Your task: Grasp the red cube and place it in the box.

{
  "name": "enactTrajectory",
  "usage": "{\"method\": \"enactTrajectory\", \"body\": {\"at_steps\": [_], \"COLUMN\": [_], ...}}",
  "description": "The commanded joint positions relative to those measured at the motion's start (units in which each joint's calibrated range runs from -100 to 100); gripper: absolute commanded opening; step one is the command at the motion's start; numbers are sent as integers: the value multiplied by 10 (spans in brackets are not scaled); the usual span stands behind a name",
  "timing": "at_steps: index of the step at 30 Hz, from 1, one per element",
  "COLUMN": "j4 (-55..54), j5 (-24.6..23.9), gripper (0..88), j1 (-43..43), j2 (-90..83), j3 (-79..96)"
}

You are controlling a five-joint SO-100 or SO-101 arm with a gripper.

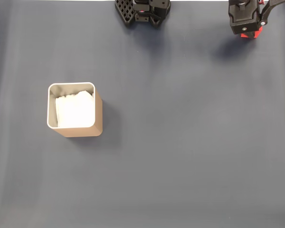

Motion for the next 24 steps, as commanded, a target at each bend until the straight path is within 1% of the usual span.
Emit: {"method": "enactTrajectory", "body": {"at_steps": [1,6,13,18,24], "j4": [11,23,61,152,264], "j5": [3,4,-1,-15,-27], "gripper": [97,21,2,2,2], "j1": [-5,-5,5,34,99], "j2": [-1,0,-6,-14,-28], "j3": [-26,-31,-57,-123,-215]}}
